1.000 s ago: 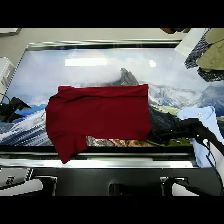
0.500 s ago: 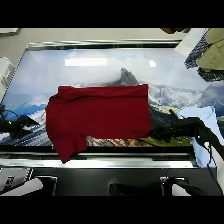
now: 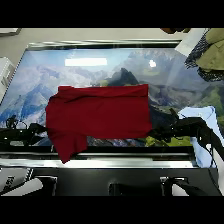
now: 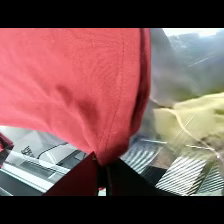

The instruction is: Fold the clothes and pants, and hang the long-sleeved shirts on hangers.

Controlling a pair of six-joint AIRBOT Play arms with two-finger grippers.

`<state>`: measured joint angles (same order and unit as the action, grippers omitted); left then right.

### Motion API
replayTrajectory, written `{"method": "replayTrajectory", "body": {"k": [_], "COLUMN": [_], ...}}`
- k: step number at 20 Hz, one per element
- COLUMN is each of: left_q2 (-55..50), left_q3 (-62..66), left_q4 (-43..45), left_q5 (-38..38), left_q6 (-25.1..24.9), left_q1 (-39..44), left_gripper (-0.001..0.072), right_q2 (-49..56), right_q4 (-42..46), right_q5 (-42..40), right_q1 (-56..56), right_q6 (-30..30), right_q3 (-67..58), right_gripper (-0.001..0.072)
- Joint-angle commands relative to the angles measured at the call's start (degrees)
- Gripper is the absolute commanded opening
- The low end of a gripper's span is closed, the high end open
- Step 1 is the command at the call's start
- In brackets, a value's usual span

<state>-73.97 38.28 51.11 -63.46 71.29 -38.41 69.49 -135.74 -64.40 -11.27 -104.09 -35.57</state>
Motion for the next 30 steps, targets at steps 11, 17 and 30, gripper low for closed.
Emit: {"method": "replayTrajectory", "body": {"k": [11, 17, 30], "left_q2": [-3.1, 0.26, 23.34], "left_q3": [0.52, 14.86, 69.75], "left_q4": [-3.39, -3.32, 26.53], "left_q5": [4.48, 2.89, -4.68], "left_q6": [-1.51, -0.42, 24.92], "left_q1": [5.05, 12.66, 19.8], "left_gripper": [0.0014, 0.001, 0.0011], "right_q2": [-4.48, -5.49, -19.04], "right_q4": [-1.86, -1.77, 18.21], "right_q5": [0.61, 7.65, 0.96], "right_q1": [0.04, 4.44, 7.93], "right_q6": [-0.28, -2.34, 12.81], "right_q3": [-0.26, -13.44, -68.98], "right_gripper": [0.0028, 0.0026, 0.0026]}}
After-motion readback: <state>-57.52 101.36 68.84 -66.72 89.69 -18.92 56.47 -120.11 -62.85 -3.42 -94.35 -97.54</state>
